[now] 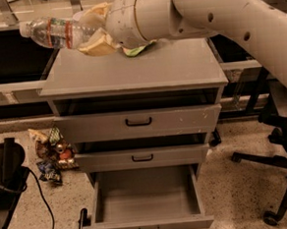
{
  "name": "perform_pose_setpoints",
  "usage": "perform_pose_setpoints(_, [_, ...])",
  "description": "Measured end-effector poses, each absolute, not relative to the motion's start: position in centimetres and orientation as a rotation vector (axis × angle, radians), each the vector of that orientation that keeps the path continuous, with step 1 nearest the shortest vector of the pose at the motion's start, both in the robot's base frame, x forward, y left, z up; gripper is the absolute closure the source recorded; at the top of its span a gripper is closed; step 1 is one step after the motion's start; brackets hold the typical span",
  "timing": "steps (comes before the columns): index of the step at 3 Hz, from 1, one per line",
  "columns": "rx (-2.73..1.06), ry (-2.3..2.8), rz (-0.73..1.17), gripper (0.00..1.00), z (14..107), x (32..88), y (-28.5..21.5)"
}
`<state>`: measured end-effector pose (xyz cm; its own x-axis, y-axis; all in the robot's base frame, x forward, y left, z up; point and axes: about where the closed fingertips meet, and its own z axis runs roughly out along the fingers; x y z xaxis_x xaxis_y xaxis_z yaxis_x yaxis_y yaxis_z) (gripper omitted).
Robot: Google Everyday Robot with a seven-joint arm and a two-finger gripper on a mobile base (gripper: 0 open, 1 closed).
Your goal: Place water bottle into bottom drawer
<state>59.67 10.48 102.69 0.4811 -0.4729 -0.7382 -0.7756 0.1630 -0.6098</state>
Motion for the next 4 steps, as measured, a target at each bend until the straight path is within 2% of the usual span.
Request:
perform_pose_setpoints(1, [-1.525,1.157,0.370,1.00,101.2,59.2,10.3])
perform_pose_setpoints(4, [-1.333,1.443,0.574,1.00,90.2,49.6,5.1])
